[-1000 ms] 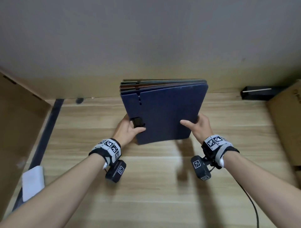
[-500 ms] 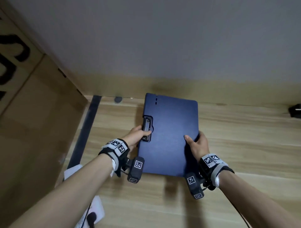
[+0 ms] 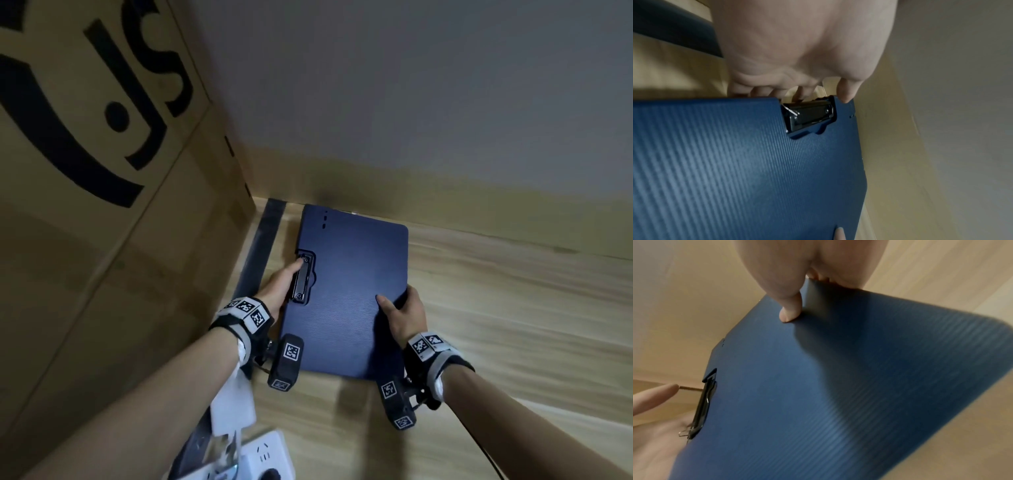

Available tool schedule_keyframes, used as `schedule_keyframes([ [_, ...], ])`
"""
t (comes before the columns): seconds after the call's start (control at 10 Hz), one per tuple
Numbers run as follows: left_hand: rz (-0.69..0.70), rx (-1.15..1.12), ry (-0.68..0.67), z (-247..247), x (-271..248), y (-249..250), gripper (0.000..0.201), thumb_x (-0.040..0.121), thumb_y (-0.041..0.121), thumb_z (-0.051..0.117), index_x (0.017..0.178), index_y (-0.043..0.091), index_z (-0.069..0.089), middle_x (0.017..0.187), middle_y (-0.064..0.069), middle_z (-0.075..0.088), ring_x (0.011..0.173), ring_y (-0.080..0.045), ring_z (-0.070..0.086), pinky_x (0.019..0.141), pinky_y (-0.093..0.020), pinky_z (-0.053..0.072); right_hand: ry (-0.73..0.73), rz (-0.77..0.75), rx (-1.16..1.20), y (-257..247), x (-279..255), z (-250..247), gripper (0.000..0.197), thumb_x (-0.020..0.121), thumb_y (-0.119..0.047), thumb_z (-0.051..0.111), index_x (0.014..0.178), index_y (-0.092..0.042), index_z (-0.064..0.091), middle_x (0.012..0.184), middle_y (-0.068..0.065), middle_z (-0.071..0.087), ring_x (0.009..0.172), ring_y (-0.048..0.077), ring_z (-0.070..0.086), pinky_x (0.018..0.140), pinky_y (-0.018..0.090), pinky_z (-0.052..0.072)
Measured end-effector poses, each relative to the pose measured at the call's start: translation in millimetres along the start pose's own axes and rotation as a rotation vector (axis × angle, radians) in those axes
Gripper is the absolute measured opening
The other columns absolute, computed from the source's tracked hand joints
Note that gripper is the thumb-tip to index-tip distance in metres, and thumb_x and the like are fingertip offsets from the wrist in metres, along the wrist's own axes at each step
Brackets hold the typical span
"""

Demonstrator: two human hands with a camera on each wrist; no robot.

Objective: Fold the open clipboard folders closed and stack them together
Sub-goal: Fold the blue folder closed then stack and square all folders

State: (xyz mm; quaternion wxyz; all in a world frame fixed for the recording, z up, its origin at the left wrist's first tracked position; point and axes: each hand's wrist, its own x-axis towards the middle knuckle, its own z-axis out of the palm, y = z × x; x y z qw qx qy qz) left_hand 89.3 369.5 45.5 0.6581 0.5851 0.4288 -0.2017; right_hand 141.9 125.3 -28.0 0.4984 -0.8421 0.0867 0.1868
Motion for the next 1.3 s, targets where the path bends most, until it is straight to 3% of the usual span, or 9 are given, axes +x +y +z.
schedule_keyframes([
  [0.1,0.021,-0.103,0.012,-16.2,4.1,8.2,0.038,0.099,0.051,0.043,0.105,0.022,0.066,0.110,-0.004,0.069,0.092,-0.017,0.064,0.080,-0.033,0.051,-0.027,0.028,-0.017,-16.2,5.8,18.4,0.059,0.082,-0.023,0.076,0.132,-0.007,0.049,0.126,0.009,0.063,0.116,0.027,0.060,0.104,0.044,0.046],
  [0.2,0.031,-0.167,0.049,-27.1,6.4,15.6,0.040,0.100,0.050,0.041,0.111,0.019,0.064,0.098,-0.003,0.066,0.089,-0.019,0.061,0.077,-0.034,0.049,-0.080,0.088,-0.023,-30.3,12.1,30.2,0.055,0.078,-0.020,0.080,0.124,-0.007,0.053,0.114,0.003,0.065,0.104,0.023,0.062,0.099,0.041,0.049],
  [0.3,0.052,-0.174,0.119,-35.6,12.7,19.0,0.061,0.097,0.054,0.043,0.144,0.016,0.047,0.135,-0.005,0.055,0.126,-0.026,0.051,0.112,-0.046,0.036,-0.098,0.098,-0.079,-36.8,18.9,39.6,0.066,0.062,-0.037,0.087,0.116,-0.010,0.059,0.111,0.005,0.066,0.097,0.024,0.066,0.093,0.041,0.055],
  [0.4,0.036,-0.150,0.150,-39.6,19.4,21.1,0.072,0.095,0.059,0.042,0.154,0.017,0.032,0.157,-0.006,0.035,0.142,-0.027,0.035,0.119,-0.048,0.024,-0.098,0.107,-0.144,-30.5,32.4,49.1,0.084,0.046,-0.057,0.080,0.114,-0.013,0.058,0.114,0.009,0.060,0.100,0.027,0.065,0.094,0.044,0.054],
  [0.6,-0.001,-0.146,0.194,-42.4,32.7,23.9,0.079,0.092,0.064,0.040,0.154,0.015,0.030,0.158,-0.010,0.033,0.142,-0.029,0.036,0.118,-0.050,0.026,-0.097,0.127,-0.397,-52.6,24.5,47.5,0.070,0.073,-0.045,0.078,0.124,-0.006,0.049,0.128,0.014,0.043,0.122,0.034,0.036,0.106,0.042,0.034],
  [0.9,-0.012,-0.175,0.174,-44.3,35.8,26.3,0.076,0.094,0.062,0.040,0.153,0.015,0.032,0.155,-0.012,0.038,0.139,-0.031,0.040,0.117,-0.049,0.029,-0.165,0.016,-0.514,-57.5,19.9,37.7,0.074,0.074,-0.052,0.076,0.125,-0.008,0.045,0.128,0.012,0.036,0.124,0.032,0.032,0.108,0.041,0.033],
  [1.1,0.229,-0.096,0.405,-39.7,11.0,27.3,0.047,0.100,0.033,0.045,0.142,0.014,0.049,0.146,-0.008,0.050,0.132,-0.029,0.047,0.110,-0.041,0.036,-0.204,0.037,-0.296,-54.8,16.0,22.4,0.075,0.072,-0.036,0.082,0.132,-0.011,0.044,0.127,0.011,0.049,0.120,0.032,0.051,0.105,0.049,0.044],
  [1.2,0.389,-0.063,0.450,-27.0,-10.2,23.6,0.043,0.099,0.016,0.048,0.141,0.009,0.049,0.142,-0.009,0.053,0.130,-0.026,0.049,0.102,-0.031,0.036,-0.222,0.050,-0.189,-42.1,12.8,2.9,0.061,0.085,-0.013,0.069,0.140,-0.006,0.042,0.129,0.011,0.056,0.115,0.028,0.057,0.103,0.044,0.046],
  [1.3,0.501,-0.048,0.456,-8.2,-27.9,11.0,0.042,0.096,0.007,0.050,0.138,0.009,0.050,0.139,-0.009,0.055,0.128,-0.023,0.051,0.099,-0.026,0.037,-0.164,0.033,-0.123,-20.2,7.8,-21.1,0.033,0.089,-0.002,0.057,0.121,-0.009,0.060,0.114,0.008,0.065,0.109,0.028,0.062,0.098,0.040,0.050],
])
